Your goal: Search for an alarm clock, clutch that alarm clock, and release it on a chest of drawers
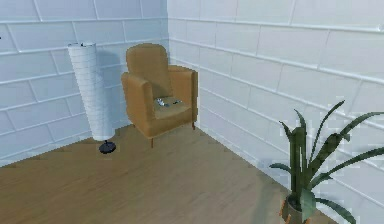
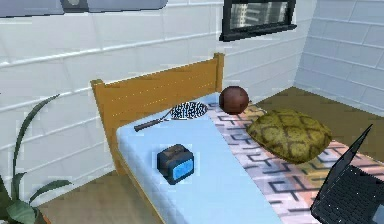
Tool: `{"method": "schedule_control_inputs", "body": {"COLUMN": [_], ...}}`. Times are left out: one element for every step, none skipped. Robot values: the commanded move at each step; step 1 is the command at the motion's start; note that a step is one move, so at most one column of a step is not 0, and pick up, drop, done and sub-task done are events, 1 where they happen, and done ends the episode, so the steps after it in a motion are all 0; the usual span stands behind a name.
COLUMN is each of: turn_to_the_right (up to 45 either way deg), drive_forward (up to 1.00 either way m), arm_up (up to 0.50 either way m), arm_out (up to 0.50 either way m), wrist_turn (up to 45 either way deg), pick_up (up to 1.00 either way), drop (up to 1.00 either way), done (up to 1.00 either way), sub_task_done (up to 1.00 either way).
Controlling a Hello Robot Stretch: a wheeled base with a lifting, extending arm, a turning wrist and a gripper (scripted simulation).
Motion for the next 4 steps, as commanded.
{"method": "schedule_control_inputs", "body": {"turn_to_the_right": [0.0,0.0,0.0,0.0], "drive_forward": [0.0,0.0,0.0,0.0], "arm_up": [0.5,0.16,0.0,0.0], "arm_out": [0.0,0.0,0.4,0.0], "wrist_turn": [0.0,0.0,0.0,45.0], "pick_up": [0.0,0.0,0.0,0.0], "drop": [0.0,0.0,0.0,0.0], "done": [0.0,0.0,0.0,0.0], "sub_task_done": [0.0,0.0,0.0,0.0]}}
